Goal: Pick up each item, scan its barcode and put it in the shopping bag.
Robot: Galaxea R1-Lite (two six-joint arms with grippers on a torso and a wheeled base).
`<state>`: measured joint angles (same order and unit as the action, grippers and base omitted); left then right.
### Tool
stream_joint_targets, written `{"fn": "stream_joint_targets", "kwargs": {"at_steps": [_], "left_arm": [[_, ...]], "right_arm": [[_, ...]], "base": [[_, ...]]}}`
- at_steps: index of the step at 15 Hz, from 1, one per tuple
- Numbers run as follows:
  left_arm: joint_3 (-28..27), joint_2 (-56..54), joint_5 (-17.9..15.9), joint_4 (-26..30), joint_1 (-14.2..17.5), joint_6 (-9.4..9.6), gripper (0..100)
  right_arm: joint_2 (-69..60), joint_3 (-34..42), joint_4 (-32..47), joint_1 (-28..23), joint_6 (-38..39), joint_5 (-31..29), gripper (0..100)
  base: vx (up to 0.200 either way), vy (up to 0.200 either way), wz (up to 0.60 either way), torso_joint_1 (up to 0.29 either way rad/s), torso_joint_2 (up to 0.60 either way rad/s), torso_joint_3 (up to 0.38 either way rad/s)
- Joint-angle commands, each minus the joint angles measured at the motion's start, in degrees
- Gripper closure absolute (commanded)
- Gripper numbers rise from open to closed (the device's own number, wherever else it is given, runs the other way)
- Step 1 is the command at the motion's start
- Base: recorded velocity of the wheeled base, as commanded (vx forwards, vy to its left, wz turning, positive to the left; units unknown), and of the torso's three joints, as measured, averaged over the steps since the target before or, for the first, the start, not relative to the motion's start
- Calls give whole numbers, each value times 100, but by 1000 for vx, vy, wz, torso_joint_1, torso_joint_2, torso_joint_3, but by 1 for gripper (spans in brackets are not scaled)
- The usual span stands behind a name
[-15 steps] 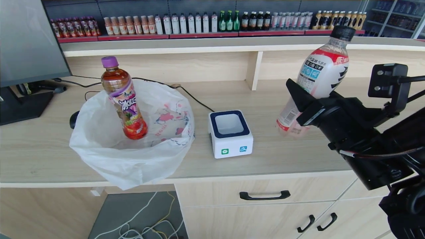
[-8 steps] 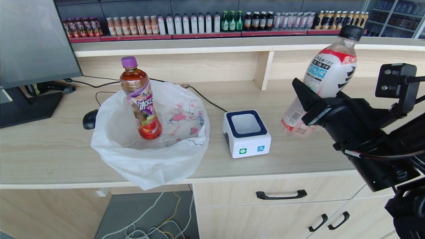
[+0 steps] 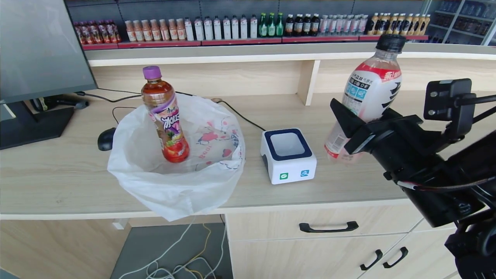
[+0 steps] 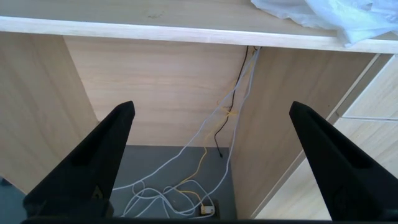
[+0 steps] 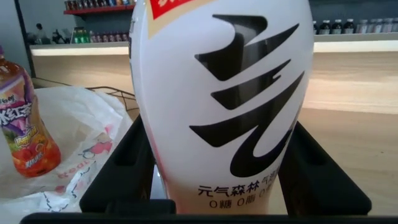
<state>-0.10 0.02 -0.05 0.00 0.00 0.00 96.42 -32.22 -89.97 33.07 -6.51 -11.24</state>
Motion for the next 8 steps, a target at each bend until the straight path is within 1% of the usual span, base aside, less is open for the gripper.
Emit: {"fn": "stream_joint_targets", "kwargs": {"at_steps": [1,2,4,7,8], "left_arm": [[1,-2,5,0,0,0,0],[1,-2,-4,0,0,0,0],[1,-2,5,0,0,0,0],[1,-2,-4,0,0,0,0],[1,-2,5,0,0,0,0]], "right_arm": [[149,-100,-3,24,-184,52,100],[202,-162,-3,24,-272,122,100],[422,-592,-3,15,-764,535,100],[809,-1208,-3,15,-1239,1124,100],[923,-1419,-3,15,-1467,1467,100]], "base": [[0,0,0,0,0,0],[0,0,0,0,0,0],[0,0,0,0,0,0],[0,0,0,0,0,0],[0,0,0,0,0,0]]}}
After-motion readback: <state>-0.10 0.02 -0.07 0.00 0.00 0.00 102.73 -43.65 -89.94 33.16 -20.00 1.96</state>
